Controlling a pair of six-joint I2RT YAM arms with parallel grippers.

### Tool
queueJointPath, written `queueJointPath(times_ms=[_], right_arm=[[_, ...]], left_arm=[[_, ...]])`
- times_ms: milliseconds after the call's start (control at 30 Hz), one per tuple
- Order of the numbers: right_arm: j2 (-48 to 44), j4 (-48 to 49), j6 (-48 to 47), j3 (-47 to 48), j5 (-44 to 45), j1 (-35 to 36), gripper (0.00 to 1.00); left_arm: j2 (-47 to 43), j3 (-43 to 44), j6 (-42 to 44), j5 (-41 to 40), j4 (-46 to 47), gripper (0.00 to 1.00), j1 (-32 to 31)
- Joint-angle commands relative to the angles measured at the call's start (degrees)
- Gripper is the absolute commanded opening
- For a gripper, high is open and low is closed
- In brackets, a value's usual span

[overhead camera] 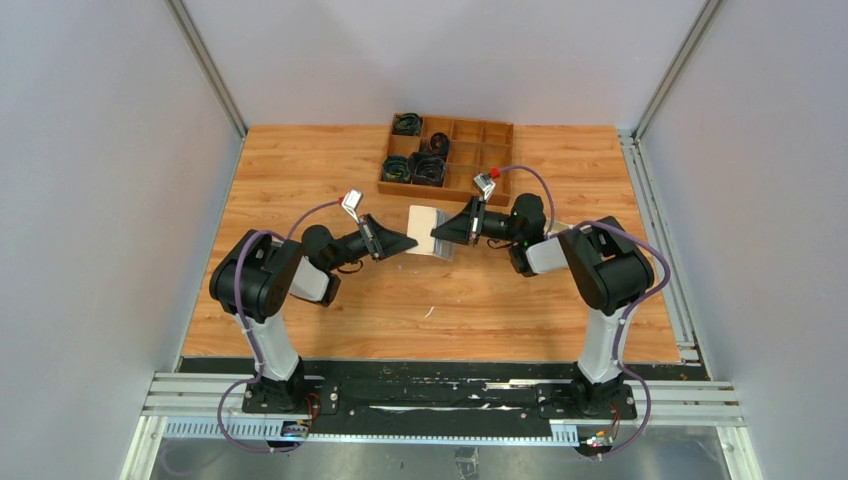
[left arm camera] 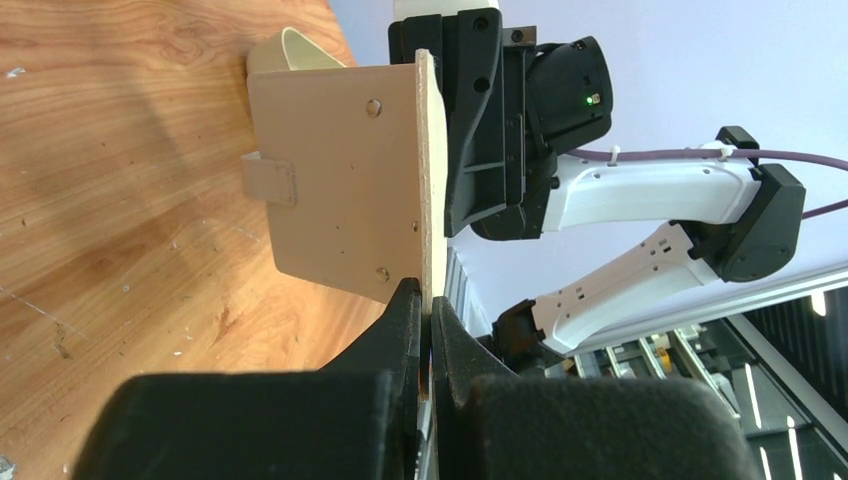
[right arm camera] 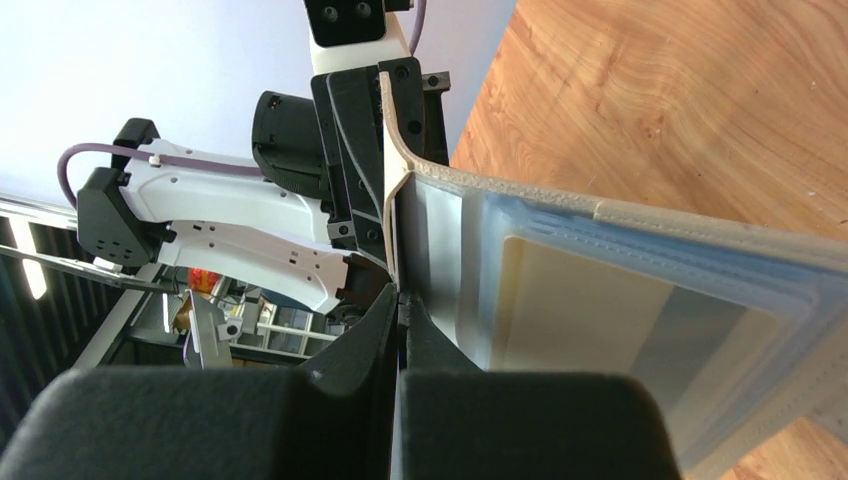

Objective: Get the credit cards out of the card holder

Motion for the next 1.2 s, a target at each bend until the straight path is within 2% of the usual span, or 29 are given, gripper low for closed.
queueJointPath(times_ms=[0, 267, 400, 500, 733, 1000, 1067, 1167], right_arm=[[-4.1, -1.6, -3.5, -1.3, -2.1, -2.1, 0.0], [-4.5, -5.0, -5.8, -2.2, -2.7, -2.4, 0.0], [-5.4, -9.0, -8.4, -2.6, -2.7, -2.4, 0.0], [-6.6, -11.8, -10.2, -2.4, -2.4, -2.2, 0.0], [-7.4, -15.8, -12.5, -1.4, -2.0, -1.9, 0.0], [-7.9, -20.2, -15.4, 0.2, -1.1, -0.2, 0.0], [-7.9, -20.5, -15.5, 0.5, -1.0, 0.0, 0.0], [-7.8, -20.9, -15.7, 1.4, -0.9, 0.6, 0.0]], left_arm=[[0.7, -0.9, 1.7, 0.9, 3.0, 0.0, 2.0], [0.5, -1.4, 1.6, 0.9, 3.0, 0.0, 2.5], [0.8, -1.6, 1.6, 0.9, 3.0, 0.14, 2.8], [0.9, -1.6, 1.6, 0.8, 3.0, 0.21, 2.8], [0.5, -1.5, 1.3, 0.7, 3.0, 0.25, 2.8], [-0.3, -1.2, 0.5, 1.1, 3.0, 0.42, 2.7], [0.1, -1.1, 0.8, 1.3, 3.0, 0.55, 2.6], [0.5, -1.4, 1.5, 1.0, 3.0, 0.66, 2.1]])
